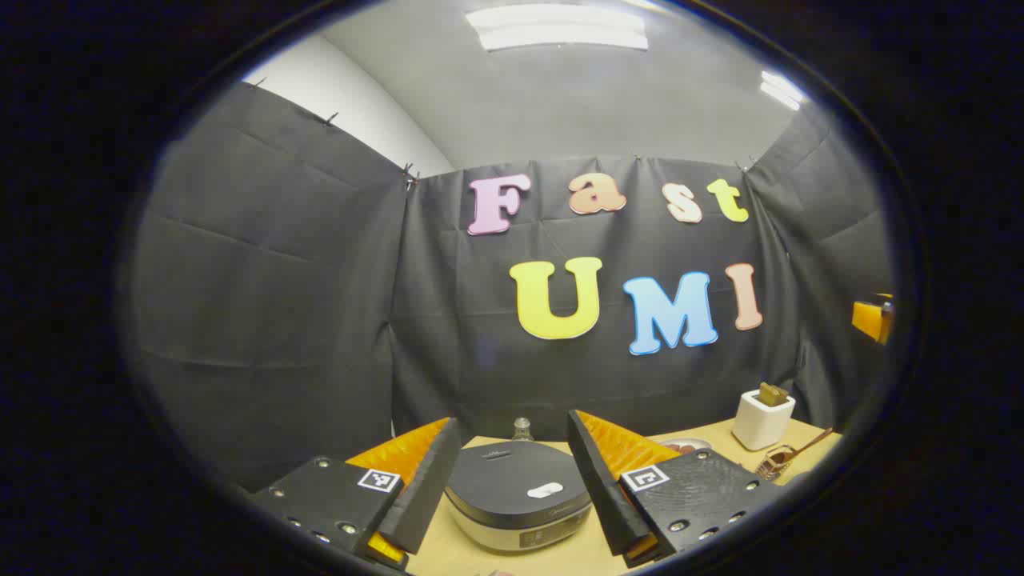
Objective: Close the left gripper, press the button to open the rice cooker; take a wooden spoon from the chopstick holder with the right hand, scoop a spoonful of rice and pour it into the rice cooker, then put the wooden spoon back into the chopstick holder.
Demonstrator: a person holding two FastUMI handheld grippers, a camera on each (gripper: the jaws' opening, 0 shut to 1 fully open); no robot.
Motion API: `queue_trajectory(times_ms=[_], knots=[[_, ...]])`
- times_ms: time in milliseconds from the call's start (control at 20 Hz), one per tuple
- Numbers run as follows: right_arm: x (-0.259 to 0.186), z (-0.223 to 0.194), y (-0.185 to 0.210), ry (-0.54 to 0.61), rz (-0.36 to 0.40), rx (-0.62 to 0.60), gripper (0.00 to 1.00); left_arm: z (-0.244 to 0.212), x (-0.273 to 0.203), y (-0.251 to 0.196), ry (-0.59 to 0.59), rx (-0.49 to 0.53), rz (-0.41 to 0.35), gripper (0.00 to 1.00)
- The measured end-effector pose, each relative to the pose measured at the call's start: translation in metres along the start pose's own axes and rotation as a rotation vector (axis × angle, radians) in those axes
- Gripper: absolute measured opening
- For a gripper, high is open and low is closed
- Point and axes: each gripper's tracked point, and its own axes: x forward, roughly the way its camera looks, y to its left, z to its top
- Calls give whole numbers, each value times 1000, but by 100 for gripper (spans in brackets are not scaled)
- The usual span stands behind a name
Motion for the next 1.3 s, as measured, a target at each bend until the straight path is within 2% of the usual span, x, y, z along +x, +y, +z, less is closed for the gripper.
queue_trajectory(times_ms=[800,1300], knots=[[1,-7,-7,3,-3,23,98,-12,-9,-12,10,18,-10,84],[2,-14,-29,16,-13,24,96,-3,-4,-22,-6,10,-15,84]])
